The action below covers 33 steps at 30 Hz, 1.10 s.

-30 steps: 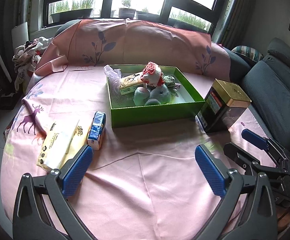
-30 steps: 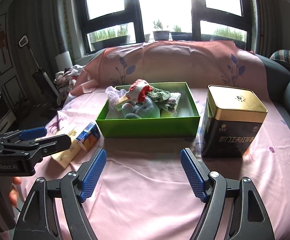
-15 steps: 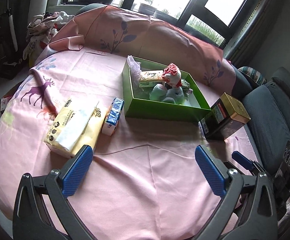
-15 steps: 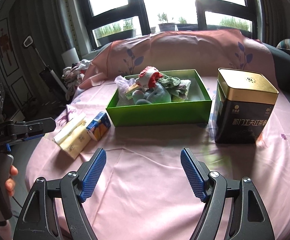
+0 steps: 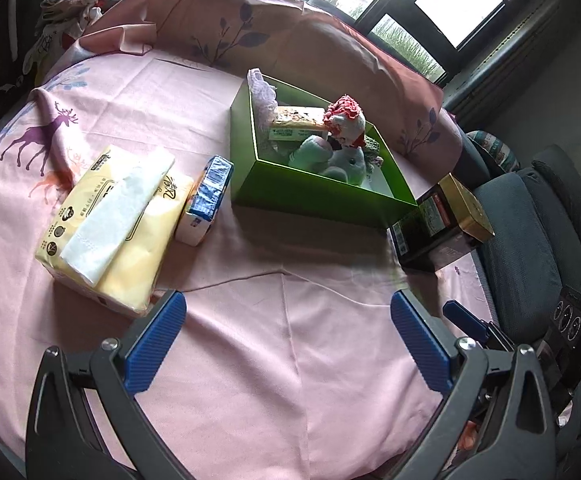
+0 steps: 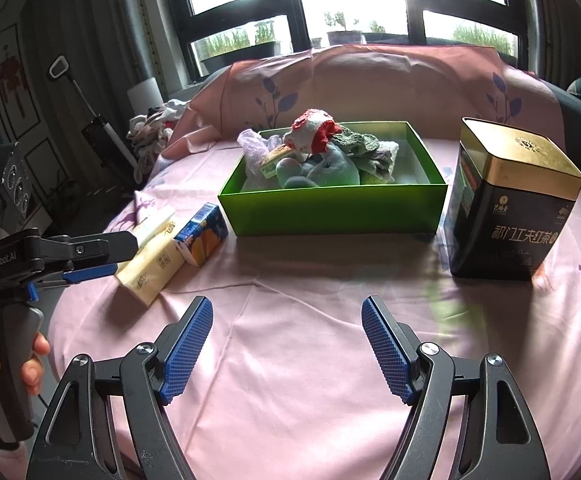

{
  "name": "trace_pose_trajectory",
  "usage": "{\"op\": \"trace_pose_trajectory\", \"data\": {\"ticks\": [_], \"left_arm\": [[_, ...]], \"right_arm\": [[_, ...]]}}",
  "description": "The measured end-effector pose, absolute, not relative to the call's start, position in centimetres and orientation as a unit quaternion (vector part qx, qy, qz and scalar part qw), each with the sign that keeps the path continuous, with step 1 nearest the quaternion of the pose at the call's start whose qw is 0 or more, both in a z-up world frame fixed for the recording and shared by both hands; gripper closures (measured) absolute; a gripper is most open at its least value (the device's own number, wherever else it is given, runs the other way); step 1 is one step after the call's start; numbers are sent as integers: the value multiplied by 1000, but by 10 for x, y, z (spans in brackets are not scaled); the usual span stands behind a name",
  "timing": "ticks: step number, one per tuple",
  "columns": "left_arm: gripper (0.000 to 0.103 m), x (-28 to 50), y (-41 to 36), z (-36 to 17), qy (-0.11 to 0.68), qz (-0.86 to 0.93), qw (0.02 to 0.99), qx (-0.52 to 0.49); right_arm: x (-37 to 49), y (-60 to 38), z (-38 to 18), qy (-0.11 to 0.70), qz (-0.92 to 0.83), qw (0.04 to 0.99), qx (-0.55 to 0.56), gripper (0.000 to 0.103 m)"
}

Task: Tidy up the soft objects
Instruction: 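Move the left tool back to the blue Tempo tissue pack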

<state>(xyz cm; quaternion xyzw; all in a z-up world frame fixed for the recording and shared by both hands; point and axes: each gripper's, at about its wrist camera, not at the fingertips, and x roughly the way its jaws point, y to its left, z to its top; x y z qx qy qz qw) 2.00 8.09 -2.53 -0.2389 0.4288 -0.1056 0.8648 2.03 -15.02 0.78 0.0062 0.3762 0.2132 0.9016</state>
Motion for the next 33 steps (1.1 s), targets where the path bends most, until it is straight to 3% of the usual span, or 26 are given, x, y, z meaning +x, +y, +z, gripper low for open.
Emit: {"op": "trace_pose_trajectory", "data": {"ticks": [13,33], "left_arm": [[1,50,78,-64,459,-89,861,-198],[1,82,133,-71,459,8,871,-173]], "right_arm": [[34,-139,-2,391,206,897,-9,26],[39,-136,-4,395,201,896,-11,26]]}}
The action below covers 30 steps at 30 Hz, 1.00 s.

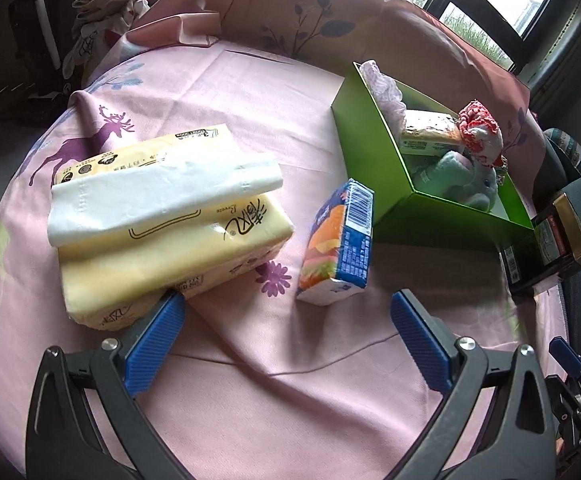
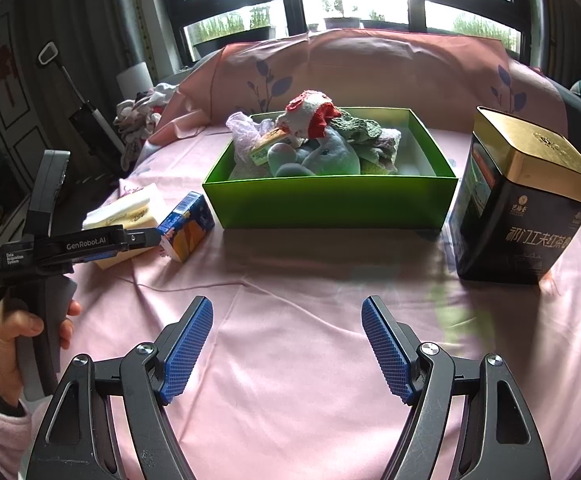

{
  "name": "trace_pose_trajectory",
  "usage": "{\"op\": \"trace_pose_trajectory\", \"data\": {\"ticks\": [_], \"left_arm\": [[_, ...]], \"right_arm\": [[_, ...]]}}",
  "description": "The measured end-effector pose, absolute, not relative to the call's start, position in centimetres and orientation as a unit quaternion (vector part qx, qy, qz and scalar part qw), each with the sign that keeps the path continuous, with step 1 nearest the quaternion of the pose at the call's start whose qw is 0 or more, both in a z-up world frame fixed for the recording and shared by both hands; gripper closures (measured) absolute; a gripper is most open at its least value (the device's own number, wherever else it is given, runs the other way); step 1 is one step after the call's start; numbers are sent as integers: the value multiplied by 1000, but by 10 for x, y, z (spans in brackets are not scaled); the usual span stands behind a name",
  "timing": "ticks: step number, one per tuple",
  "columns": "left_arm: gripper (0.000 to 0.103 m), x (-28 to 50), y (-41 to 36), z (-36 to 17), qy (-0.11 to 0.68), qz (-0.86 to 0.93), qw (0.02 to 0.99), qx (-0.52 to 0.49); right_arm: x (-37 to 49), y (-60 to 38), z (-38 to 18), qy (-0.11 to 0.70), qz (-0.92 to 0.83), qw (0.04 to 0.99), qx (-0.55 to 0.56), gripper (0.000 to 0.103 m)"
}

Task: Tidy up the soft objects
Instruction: 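Move the left tool back to the blue Tempo tissue pack, then grasp the upright Tempo tissue pack with the left tool and lift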

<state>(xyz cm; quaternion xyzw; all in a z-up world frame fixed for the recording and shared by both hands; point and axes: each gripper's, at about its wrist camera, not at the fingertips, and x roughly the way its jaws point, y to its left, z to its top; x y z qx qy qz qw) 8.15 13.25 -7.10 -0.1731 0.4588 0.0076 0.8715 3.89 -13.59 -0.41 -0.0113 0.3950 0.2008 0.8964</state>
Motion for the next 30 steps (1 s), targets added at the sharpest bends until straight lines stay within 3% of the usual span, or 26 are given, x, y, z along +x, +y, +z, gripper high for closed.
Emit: {"op": "trace_pose_trajectory", "data": {"ticks": [18,20,25,28,30], "left_arm": [[5,109,95,-62,444,-20,888,-120],[12,112,95,-63,441,-15,890,-110],[58,122,92,-73,458,-12,884,-87],[76,122,92,-81,466,-12,880,-88],[75,119,91,-80,462,-15,882,-88]], "right_arm": [[46,-132,-20,409,209,888,-9,26],[47,-130,-21,410,211,887,-10,26],[49,-129,-25,414,212,885,-10,26],[50,-129,-26,415,211,885,-10,26],[51,-131,-27,416,210,885,-9,26]]}}
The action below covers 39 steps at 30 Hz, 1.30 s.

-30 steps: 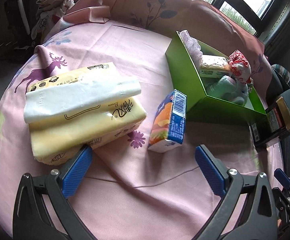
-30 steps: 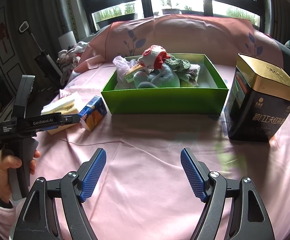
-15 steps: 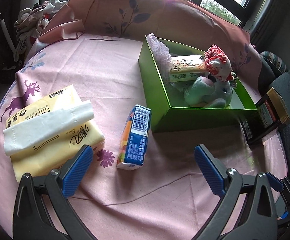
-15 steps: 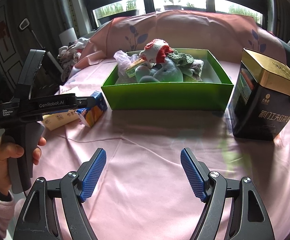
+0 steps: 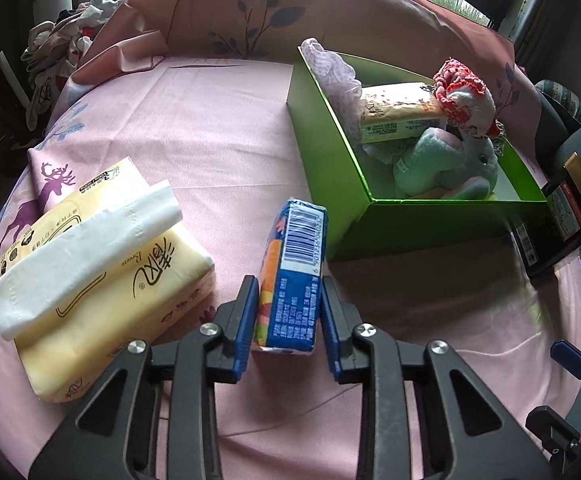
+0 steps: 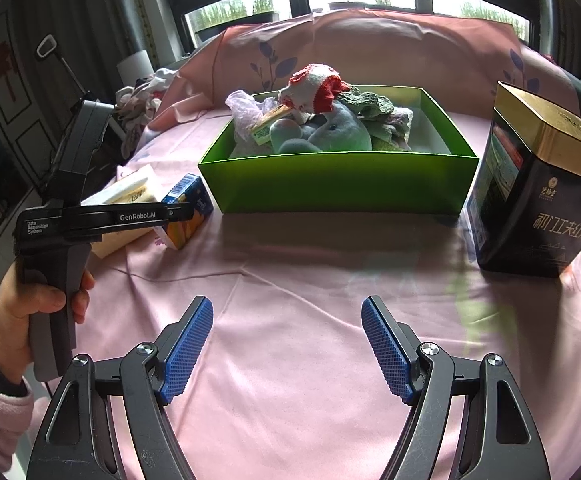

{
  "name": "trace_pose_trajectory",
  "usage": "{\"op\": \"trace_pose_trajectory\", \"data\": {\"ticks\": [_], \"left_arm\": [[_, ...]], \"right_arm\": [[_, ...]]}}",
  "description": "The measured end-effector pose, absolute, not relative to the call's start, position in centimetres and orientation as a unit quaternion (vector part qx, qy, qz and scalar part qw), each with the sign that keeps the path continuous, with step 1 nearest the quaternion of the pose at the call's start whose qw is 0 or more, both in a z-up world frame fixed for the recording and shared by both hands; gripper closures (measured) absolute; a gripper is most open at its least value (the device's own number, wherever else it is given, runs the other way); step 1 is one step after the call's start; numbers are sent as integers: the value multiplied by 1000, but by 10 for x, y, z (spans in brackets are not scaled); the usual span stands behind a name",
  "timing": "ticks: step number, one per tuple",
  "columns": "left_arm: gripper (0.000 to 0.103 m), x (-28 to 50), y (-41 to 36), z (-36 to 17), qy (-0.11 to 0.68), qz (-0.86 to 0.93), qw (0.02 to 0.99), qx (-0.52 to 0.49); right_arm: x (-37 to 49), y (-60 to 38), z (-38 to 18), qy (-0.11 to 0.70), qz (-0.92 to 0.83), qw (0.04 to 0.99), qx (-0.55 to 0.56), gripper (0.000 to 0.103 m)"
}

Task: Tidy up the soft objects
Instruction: 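Grasp the upright Tempo tissue pack with the left tool and lift, then lay the tissue pack flat on the sheet and open the left tool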

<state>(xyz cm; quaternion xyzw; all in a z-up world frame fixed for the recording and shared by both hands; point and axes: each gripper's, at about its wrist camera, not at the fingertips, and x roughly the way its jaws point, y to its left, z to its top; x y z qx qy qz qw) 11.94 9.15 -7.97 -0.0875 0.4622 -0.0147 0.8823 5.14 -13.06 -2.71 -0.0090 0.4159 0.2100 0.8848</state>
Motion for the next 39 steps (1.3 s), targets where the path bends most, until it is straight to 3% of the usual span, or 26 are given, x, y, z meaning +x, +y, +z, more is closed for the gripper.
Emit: {"op": "trace_pose_trajectory", "data": {"ticks": [11,20,28,39], "left_arm": [[78,86,55,-51,442,-106,884,-111],[78,68,-3,-61,477,-215,835,-168],[78,62,-40,-72,494,-227,827,-142],[77,62,-30,-75,497,-190,839,-113]], "right_arm": [[47,-144,-32,422,199,885,0,26],[34,-164,-32,422,181,888,-3,26],[28,-177,-36,430,174,886,2,26],[27,-173,-41,433,185,882,8,25]]}}
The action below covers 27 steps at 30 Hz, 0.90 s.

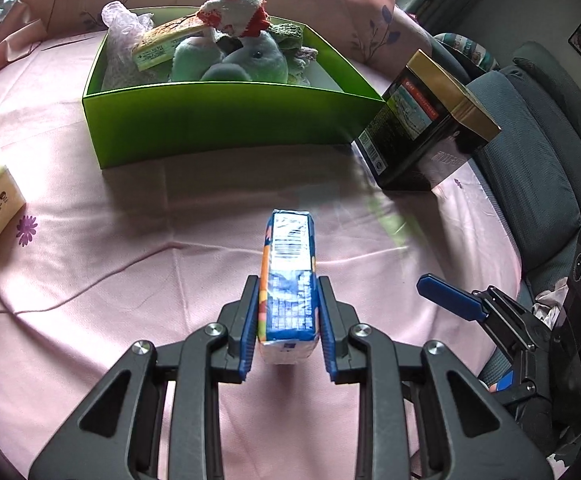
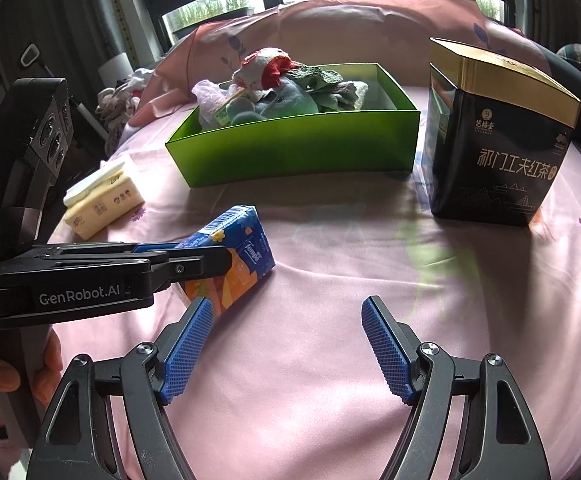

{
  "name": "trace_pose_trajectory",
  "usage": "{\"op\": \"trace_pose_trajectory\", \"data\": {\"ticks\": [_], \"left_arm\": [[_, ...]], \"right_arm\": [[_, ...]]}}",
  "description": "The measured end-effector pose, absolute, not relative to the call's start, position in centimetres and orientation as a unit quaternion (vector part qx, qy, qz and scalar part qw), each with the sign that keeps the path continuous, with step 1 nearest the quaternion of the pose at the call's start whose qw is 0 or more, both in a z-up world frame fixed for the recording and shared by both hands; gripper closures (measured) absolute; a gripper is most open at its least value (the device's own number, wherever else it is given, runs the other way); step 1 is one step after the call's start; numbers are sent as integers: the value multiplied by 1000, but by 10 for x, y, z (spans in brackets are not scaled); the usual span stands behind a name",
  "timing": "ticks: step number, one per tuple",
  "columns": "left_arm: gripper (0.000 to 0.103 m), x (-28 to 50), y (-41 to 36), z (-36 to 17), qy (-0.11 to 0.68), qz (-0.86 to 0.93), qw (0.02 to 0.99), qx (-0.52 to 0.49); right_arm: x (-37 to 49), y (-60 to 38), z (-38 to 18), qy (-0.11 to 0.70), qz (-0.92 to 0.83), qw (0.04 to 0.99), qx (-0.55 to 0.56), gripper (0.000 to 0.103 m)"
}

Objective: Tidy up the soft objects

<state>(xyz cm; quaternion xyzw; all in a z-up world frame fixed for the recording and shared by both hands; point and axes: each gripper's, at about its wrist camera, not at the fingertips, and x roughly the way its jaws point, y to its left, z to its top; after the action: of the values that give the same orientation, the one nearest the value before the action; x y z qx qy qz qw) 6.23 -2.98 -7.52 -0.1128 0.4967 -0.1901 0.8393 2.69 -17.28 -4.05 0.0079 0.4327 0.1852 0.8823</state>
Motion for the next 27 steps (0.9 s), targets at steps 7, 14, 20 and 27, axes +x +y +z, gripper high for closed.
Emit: {"op": "trace_pose_trajectory", "data": {"ticks": [7,14,20,27], "left_arm": [[43,60,-30,-66,479,-169,858,-79],[35,57,-30,-55,461,-145,874,-52],[31,50,-20,-48,448,-120,886,-26],[31,38,1,-61,460,-120,879,-44]], "right_arm": [[27,-172,-41,433,192,881,12,25],[26,-170,-40,431,198,880,13,25],[25,-166,-39,428,214,878,13,25],[25,-146,-47,432,253,866,1,25]]}}
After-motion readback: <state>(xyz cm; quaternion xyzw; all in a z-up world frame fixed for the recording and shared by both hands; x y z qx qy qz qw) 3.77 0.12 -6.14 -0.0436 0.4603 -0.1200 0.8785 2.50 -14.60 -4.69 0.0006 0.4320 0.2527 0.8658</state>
